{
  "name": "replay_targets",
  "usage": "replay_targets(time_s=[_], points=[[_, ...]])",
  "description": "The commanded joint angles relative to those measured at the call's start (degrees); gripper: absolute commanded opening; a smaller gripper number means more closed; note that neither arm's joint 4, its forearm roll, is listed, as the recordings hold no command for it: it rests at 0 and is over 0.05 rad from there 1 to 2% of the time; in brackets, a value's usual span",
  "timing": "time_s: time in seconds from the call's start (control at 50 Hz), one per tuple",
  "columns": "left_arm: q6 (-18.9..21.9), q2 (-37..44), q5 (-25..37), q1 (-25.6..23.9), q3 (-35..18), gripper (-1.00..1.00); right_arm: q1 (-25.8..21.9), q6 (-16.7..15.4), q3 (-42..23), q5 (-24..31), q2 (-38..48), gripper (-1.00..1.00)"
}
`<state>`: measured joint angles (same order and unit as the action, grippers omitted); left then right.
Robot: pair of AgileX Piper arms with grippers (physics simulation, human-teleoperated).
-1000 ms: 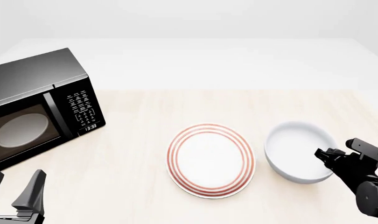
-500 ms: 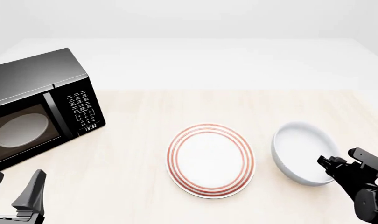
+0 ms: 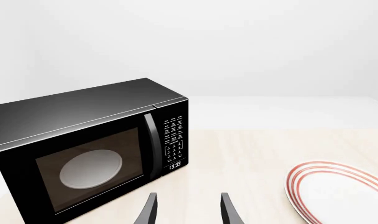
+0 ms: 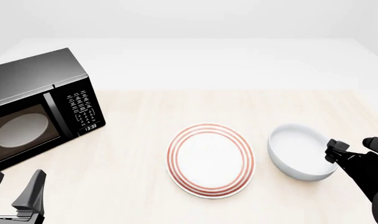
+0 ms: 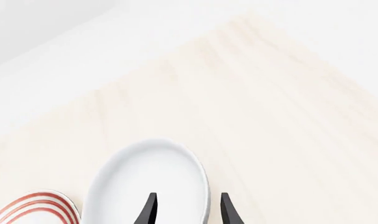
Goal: Put the white bowl to the right of the plate.
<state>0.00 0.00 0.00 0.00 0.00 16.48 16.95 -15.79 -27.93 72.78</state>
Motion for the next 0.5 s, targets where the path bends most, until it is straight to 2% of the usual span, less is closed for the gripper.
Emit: replay_targets(time_s=[0.02,0.06,0.16,0.26,0.32,0.34,0.38,0.42,0.46,0.5], points=[[0.0,0.0,0.0,0.0,0.0,1.0,-2.63,-0.83,-0.27,16.1,-20.76,1.0],[0.0,0.0,0.0,0.0,0.0,1.0,-3.38,-1.39,-0.63,19.5,-24.7,1.0],[0.0,0.0,0.0,0.0,0.0,1.0,-6.61,-1.19,0.42,21.22,-28.71,1.0],[0.0,0.0,0.0,0.0,0.0,1.0,-12.2,-0.68,2.86,16.77,-27.09,1.0],[0.0,0.0,0.0,0.0,0.0,1.0,-13.41,-1.23,4.32,14.04,-27.55,1.0],[0.0,0.0,0.0,0.0,0.0,1.0,-14.75,-0.78,5.58,11.37,-25.97,1.0],[0.0,0.0,0.0,0.0,0.0,1.0,-15.31,-2.55,6.35,10.01,-26.44,1.0],[0.0,0.0,0.0,0.0,0.0,1.0,-16.49,-1.62,8.08,7.02,-25.67,1.0],[0.0,0.0,0.0,0.0,0.0,1.0,-17.36,-4.27,8.72,3.67,-21.93,1.0],[0.0,0.0,0.0,0.0,0.0,1.0,-17.99,-5.15,9.94,2.17,-24.44,1.0]])
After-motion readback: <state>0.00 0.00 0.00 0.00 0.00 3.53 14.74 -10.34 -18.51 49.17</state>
